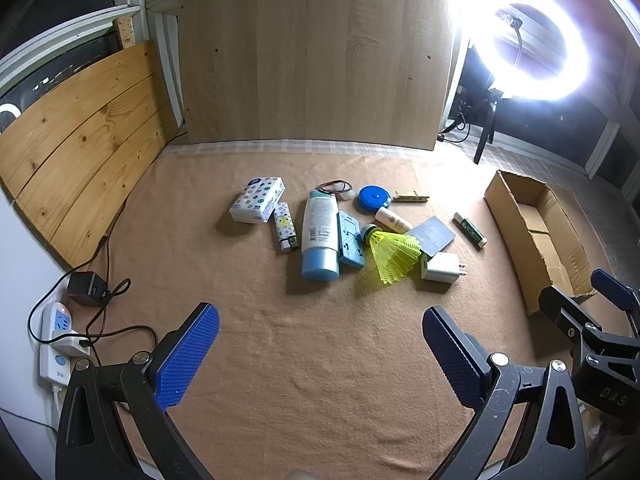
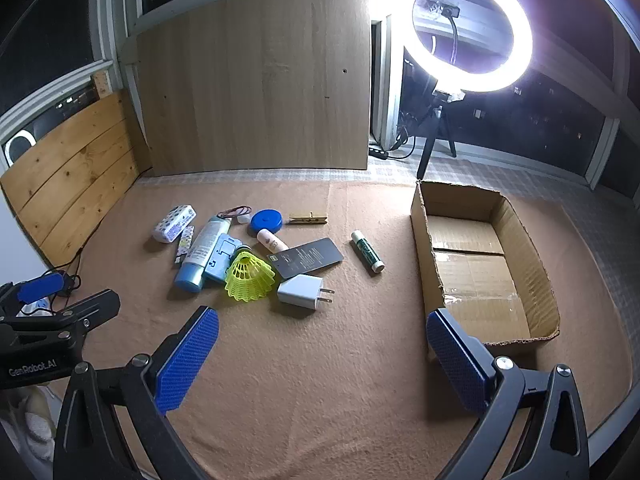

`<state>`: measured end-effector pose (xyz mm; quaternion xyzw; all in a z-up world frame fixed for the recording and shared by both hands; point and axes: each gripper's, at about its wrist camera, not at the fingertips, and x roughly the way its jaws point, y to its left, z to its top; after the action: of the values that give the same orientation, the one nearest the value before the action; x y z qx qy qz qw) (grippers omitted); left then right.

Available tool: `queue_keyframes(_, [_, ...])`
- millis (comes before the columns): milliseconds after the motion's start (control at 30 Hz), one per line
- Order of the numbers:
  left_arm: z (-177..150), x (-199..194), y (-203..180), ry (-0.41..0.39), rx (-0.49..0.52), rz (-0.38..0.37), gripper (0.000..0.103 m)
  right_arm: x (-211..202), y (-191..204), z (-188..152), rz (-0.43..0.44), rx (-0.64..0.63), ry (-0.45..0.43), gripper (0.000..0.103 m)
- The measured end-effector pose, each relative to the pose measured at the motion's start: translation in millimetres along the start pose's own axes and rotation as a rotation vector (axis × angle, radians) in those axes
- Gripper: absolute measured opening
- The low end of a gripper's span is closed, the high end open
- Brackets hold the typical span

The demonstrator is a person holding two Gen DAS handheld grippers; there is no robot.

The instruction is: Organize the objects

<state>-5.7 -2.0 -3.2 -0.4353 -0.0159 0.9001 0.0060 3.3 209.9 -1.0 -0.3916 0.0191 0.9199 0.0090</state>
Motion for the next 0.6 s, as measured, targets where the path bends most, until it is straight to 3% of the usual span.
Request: queue_keyframes(600, [-1.1,3.6,-5.6,0.005,0.003,-0.001,0.103,2.2,-1.5,0.1,0.001,0.012,0.013,0.103])
